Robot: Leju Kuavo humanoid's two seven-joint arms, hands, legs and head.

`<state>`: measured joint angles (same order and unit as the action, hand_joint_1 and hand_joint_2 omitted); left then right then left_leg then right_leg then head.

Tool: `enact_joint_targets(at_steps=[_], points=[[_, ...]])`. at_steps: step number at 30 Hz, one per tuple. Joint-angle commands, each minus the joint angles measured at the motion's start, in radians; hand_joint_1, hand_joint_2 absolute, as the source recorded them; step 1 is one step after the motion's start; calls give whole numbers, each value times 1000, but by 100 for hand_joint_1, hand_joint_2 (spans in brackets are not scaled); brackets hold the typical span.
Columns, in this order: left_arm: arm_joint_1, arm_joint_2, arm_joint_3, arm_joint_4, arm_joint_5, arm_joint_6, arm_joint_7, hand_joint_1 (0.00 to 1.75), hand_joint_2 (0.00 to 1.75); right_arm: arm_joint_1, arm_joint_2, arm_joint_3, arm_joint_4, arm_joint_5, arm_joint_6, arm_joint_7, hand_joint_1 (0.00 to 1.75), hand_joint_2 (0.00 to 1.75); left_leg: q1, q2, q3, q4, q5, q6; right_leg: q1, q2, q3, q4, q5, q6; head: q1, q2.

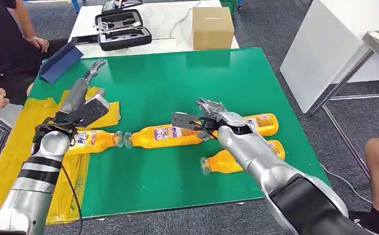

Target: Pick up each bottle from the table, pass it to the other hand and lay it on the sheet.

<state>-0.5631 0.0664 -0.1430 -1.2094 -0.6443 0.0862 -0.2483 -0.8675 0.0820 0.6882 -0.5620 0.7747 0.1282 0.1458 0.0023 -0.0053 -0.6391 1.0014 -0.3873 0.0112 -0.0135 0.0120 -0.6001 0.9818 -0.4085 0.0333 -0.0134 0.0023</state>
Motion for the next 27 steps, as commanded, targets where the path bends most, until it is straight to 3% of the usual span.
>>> enact_joint_targets(at_steps=[1, 27], points=[[48, -38, 32, -158, -6, 33, 1, 0, 0, -57, 39, 33, 124, 26, 12, -5, 0, 175, 1, 0, 3, 2, -2, -1, 1, -1, 3, 1, -2, -2, 0, 0], [63, -43, -12, -174, -25, 77, -33, 0, 0, -58, 117, 77, 218, 109, 81, -25, 0, 175, 1, -1, 3, 0, -1, -1, 1, -2, 3, 0, -1, -2, 0, 0]])
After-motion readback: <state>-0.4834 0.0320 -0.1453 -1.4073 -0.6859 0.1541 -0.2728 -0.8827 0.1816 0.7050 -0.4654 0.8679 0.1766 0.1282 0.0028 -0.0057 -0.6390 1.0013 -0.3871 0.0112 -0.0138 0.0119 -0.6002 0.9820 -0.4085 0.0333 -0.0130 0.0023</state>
